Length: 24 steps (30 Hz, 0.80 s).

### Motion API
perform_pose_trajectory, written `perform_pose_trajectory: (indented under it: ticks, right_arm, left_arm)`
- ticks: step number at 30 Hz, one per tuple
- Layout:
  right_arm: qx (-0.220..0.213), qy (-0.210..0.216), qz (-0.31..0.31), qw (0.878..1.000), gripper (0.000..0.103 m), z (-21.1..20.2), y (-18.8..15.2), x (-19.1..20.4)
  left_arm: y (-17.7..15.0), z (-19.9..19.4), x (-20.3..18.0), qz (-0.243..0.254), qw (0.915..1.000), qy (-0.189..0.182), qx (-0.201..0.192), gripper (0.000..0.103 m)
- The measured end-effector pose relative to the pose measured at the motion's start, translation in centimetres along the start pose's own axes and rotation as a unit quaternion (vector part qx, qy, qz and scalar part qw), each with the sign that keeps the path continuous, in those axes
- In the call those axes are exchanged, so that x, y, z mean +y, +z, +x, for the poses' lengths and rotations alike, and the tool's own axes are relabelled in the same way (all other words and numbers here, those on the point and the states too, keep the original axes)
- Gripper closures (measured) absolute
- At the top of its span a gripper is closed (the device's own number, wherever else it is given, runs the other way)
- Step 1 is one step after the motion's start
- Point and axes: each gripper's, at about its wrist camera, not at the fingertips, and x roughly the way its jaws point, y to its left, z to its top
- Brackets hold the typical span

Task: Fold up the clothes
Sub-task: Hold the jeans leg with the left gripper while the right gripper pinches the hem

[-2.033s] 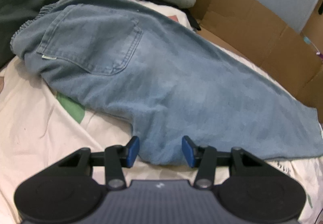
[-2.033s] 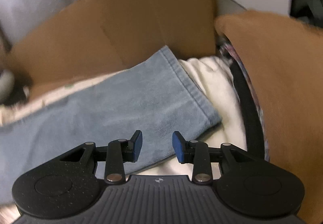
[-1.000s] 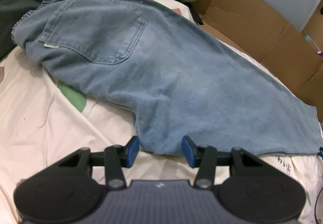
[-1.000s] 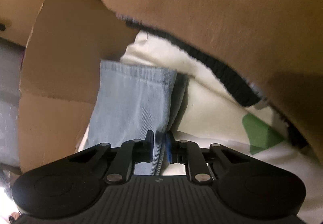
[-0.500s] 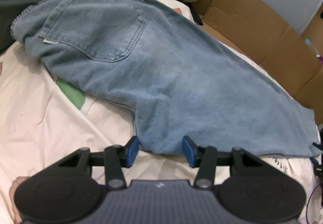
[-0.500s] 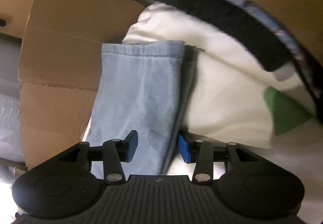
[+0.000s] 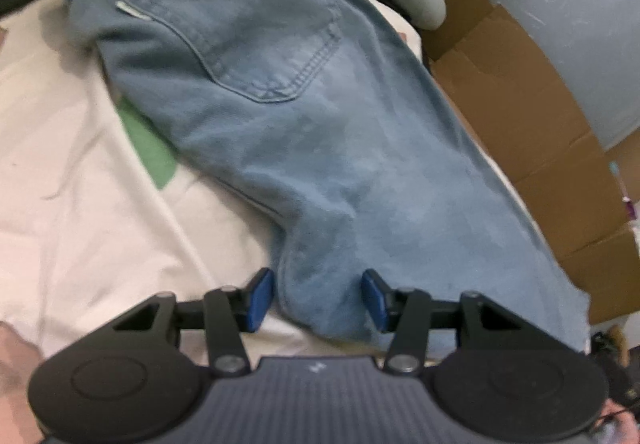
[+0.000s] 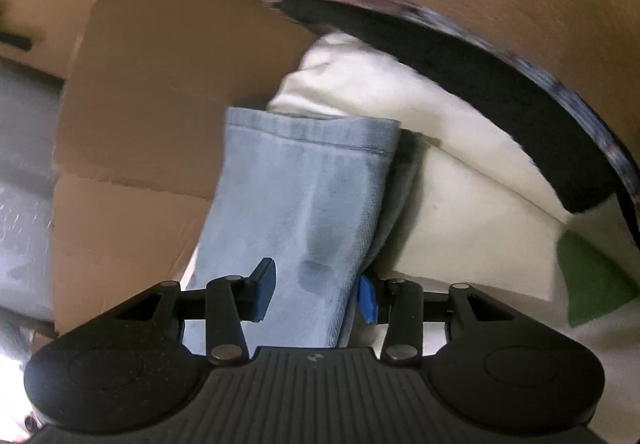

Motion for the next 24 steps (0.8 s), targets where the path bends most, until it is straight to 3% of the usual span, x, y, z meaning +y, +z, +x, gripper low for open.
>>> perform_pose_trajectory:
  ticks: [9,11,13,18,24]
  right_arm:
    - [-0.018,0.031,0.025,0.999,0.057,0.4,0.7,-1.1]
    - [-0.021,0.029,0.022,0.999,0.058,0.5,0.8,-1.0]
    - [-0.022,0.026,0.023,0.999,0.069,0.6,0.8,-1.0]
    - [-0.023,0.042,0.048,0.998,0.07,-0.1,1.5,-1.1]
    - [-0.016,0.068,0.067,0.995,0.071,-0.5,1.4,-1.7]
  left_arm:
    - [-0.2,0.4,1.4,-0.046,0.9969,-0.063,0.013,0.049]
    - [-0.3,0.6,1.5,-0.047,0.9966,-0.066,0.013,0.05]
    - [-0.3,0.9,1.4,-0.046,0.997,-0.061,0.012,0.053]
    - [-0.5,1.0,1.9,-0.057,0.9966,-0.06,0.007,0.062]
    - [-0.7,1.0,2.1,-0.078,0.995,-0.063,0.003,0.062]
